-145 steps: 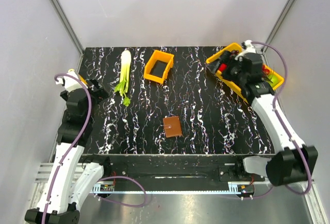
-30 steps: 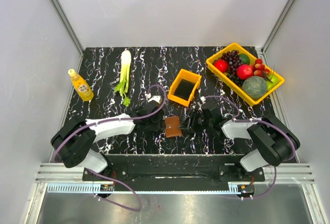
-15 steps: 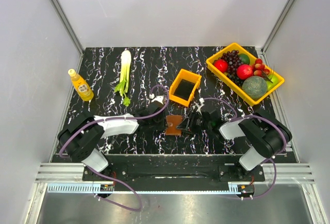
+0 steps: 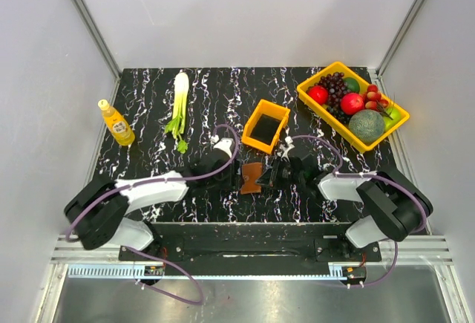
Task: Put the credit cards into the card holder
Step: Open the card holder at the center of the board.
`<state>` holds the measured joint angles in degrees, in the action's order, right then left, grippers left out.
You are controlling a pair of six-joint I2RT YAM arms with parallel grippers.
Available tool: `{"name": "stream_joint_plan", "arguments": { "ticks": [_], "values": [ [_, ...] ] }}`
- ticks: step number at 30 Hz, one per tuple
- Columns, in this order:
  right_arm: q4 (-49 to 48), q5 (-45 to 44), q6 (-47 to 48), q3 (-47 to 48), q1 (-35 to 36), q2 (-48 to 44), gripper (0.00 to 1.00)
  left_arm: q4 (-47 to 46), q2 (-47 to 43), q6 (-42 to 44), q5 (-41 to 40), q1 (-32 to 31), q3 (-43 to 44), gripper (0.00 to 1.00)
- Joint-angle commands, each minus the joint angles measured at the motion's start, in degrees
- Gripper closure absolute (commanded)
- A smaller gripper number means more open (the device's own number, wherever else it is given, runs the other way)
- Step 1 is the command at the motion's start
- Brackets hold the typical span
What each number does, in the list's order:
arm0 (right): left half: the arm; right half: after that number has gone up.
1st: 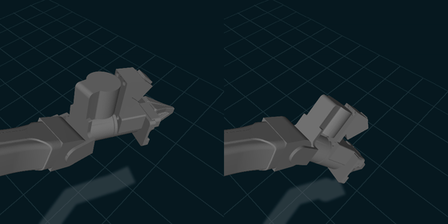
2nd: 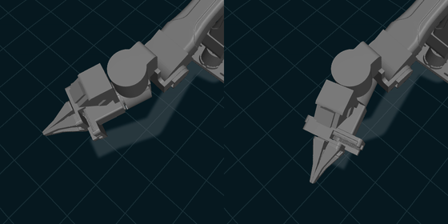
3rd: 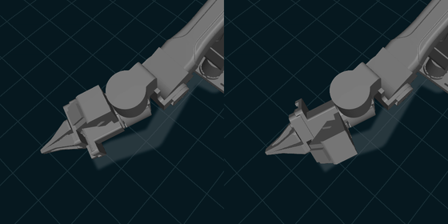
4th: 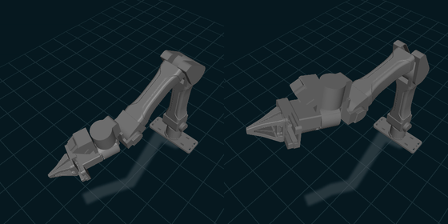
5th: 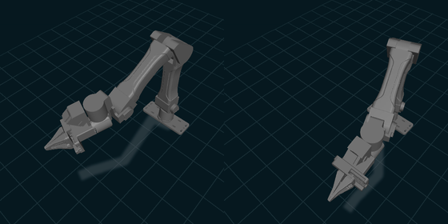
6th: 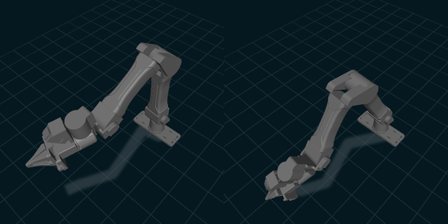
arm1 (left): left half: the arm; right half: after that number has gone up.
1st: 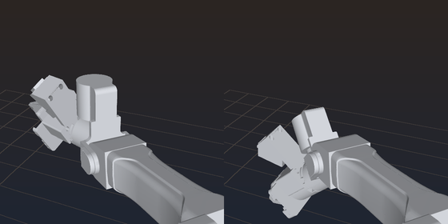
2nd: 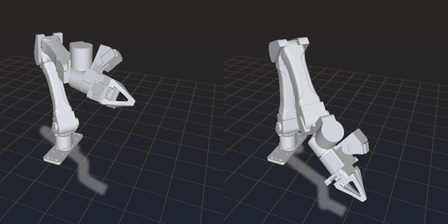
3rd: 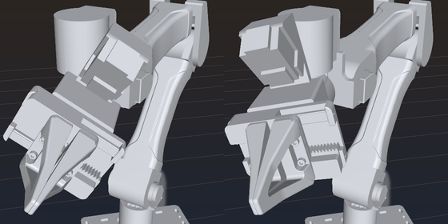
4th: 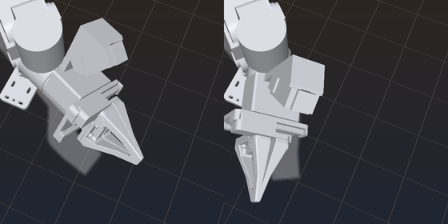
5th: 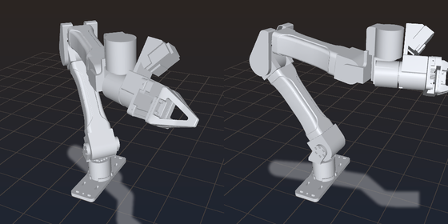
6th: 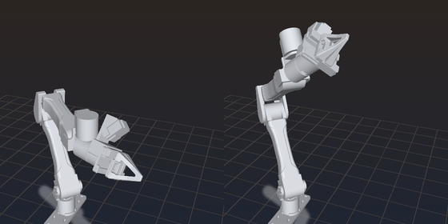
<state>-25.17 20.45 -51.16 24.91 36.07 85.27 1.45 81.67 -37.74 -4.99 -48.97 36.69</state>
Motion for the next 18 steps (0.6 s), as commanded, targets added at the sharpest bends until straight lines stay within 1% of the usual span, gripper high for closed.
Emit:
{"name": "stream_joint_plan", "arguments": {
  "ticks": [1,3,7,10,12,14,18],
  "values": [
    [9.50,0.55,9.04,4.62,0.49,-1.69,0.93,-5.84,-8.36,10.91,-1.61,-0.34,-2.32,0.30],
    [13.11,1.96,13.70,6.11,0.49,-1.78,0.93,-6.64,-9.07,14.96,0.68,-0.34,-2.50,0.28],
    [18.91,6.96,21.17,9.63,0.49,-0.38,0.94,-10.32,-8.11,20.06,7.44,-0.34,-2.41,0.28],
    [21.56,9.43,24.08,11.74,0.40,0.77,0.95,-12.35,-5.65,22.70,10.96,-0.34,-2.15,0.29],
    [22.62,9.09,24.79,12.53,0.40,1.21,0.96,-12.62,-3.72,24.28,12.90,-0.34,-1.71,0.32],
    [22.97,8.65,25.31,13.06,0.49,1.56,0.97,-12.70,-1.96,25.08,13.61,-0.34,-1.18,0.33],
    [23.23,6.89,25.32,13.24,0.31,2.44,0.96,-12.97,0.15,26.04,16.59,-0.34,-1.09,0.42]
  ]
}}
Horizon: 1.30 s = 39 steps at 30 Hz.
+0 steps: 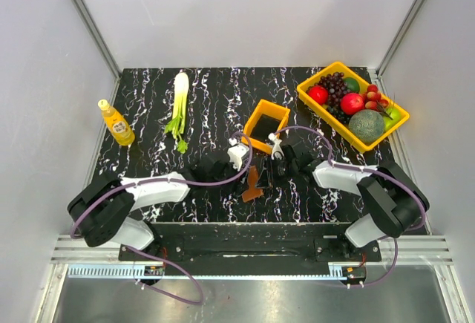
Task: Put the credit cards into the card holder
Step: Open the card holder at the center of the board.
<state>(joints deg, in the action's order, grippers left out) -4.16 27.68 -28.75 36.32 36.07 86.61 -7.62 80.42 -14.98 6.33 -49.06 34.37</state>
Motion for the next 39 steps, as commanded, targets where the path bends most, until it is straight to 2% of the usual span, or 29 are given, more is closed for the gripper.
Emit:
{"name": "stream_joint_plan", "arguments": {
  "ticks": [1,7,17,27,28,29,31,35,39],
  "values": [
    [2.23,-0.70,2.91,1.92,0.31,1.28,0.96,-3.90,2.01,3.21,5.97,-0.25,1.14,0.42],
    [2.32,0.00,3.53,2.62,0.31,2.86,0.96,-7.32,4.83,2.50,7.65,-0.25,0.34,0.42],
    [2.84,-1.14,3.27,3.06,0.31,2.95,0.96,0.14,9.93,4.35,2.20,-0.42,4.21,0.46],
    [3.02,-2.54,1.86,3.24,0.22,1.99,0.96,2.61,13.53,3.56,-1.76,-3.67,5.80,0.83],
    [3.02,-2.72,1.86,3.06,0.22,1.81,0.96,2.61,13.62,3.56,-1.93,-4.11,5.88,0.92],
    [3.02,-3.07,1.60,2.97,0.31,1.64,0.96,2.61,13.71,3.47,-2.37,-4.46,6.06,0.96],
    [3.02,-3.77,1.24,2.80,0.22,1.46,0.96,2.61,13.36,3.03,-2.90,-4.73,6.15,1.00],
    [3.02,-5.53,0.46,2.36,0.31,1.46,0.96,2.35,12.13,2.15,-4.12,-4.73,5.88,1.00],
    [3.81,-12.54,-2.70,1.92,0.31,1.37,0.96,-0.02,7.75,-0.56,-9.39,-4.73,2.38,1.00]
  ]
}}
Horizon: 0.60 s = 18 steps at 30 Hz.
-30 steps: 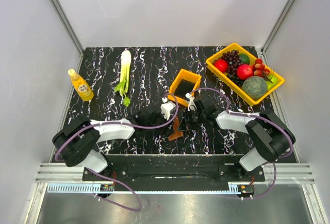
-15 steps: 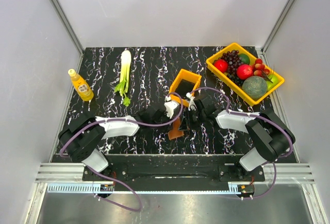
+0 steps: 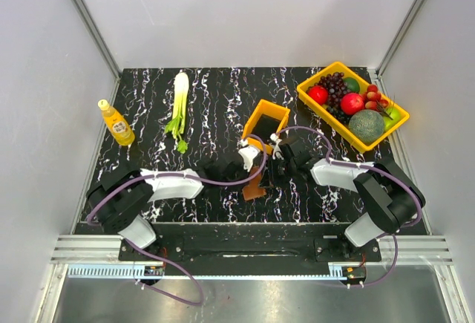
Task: Put the credit cards into the card holder
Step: Open the card holder at the center of the board.
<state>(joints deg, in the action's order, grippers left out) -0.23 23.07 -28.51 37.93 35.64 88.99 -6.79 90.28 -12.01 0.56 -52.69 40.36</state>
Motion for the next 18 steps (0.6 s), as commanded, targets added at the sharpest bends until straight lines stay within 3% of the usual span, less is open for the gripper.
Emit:
{"name": "stream_joint_plan", "arguments": {
  "ticks": [1,5,10,12,15,16,18],
  "values": [
    [1.97,-9.52,-4.52,0.04,0.66,-1.01,0.96,-2.08,-3.95,-5.03,-5.11,-1.10,-5.10,1.00],
    [0.76,-12.08,-9.71,-1.10,0.66,-0.40,0.94,-6.39,-10.29,-9.78,-9.16,-1.10,-9.68,0.97],
    [-3.37,-11.11,-12.18,-1.72,0.75,0.57,0.74,-7.10,-11.97,-14.96,-13.20,-1.19,-11.44,1.00],
    [-3.37,-11.82,-12.36,-1.63,0.66,0.31,0.72,-6.93,-11.97,-16.46,-14.53,-1.10,-12.14,1.00],
    [-3.20,-11.82,-12.44,-1.28,0.66,0.13,0.70,-5.87,-12.41,-18.83,-16.72,-1.19,-13.02,0.93],
    [-3.29,-11.82,-12.44,-1.11,0.66,0.22,0.68,-5.70,-12.76,-19.88,-17.77,-1.10,-13.46,0.84],
    [-3.29,-11.82,-12.62,-1.02,0.66,0.31,0.66,-6.31,-13.55,-21.56,-18.13,-1.10,-14.78,0.76]
  ]
}}
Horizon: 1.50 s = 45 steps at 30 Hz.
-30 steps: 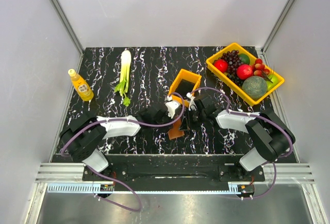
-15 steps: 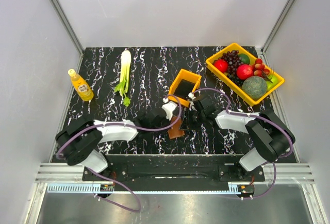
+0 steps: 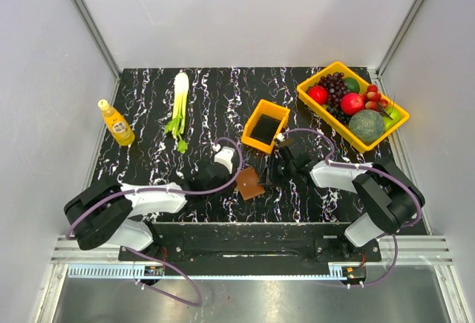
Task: Put the credit cards into the card holder
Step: Open the card holder at the center of the board.
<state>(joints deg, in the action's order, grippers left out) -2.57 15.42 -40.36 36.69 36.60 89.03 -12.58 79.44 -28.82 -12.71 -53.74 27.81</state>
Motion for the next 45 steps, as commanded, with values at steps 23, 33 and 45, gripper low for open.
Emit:
{"name": "stream_joint_plan", "arguments": {
  "ticks": [23,33,45],
  "values": [
    [5.12,-7.95,3.80,4.79,4.44,-8.53,0.61,2.74,-8.25,-12.41,-7.60,-0.14,-3.47,0.82],
    [4.42,-7.07,3.45,10.07,11.38,-0.53,0.46,-2.63,-12.81,-7.66,-4.52,-0.05,-3.29,0.94],
    [6.08,-10.32,0.81,11.65,13.06,-5.53,0.28,5.80,-21.87,-5.64,-5.22,0.03,0.92,0.93]
  ]
}}
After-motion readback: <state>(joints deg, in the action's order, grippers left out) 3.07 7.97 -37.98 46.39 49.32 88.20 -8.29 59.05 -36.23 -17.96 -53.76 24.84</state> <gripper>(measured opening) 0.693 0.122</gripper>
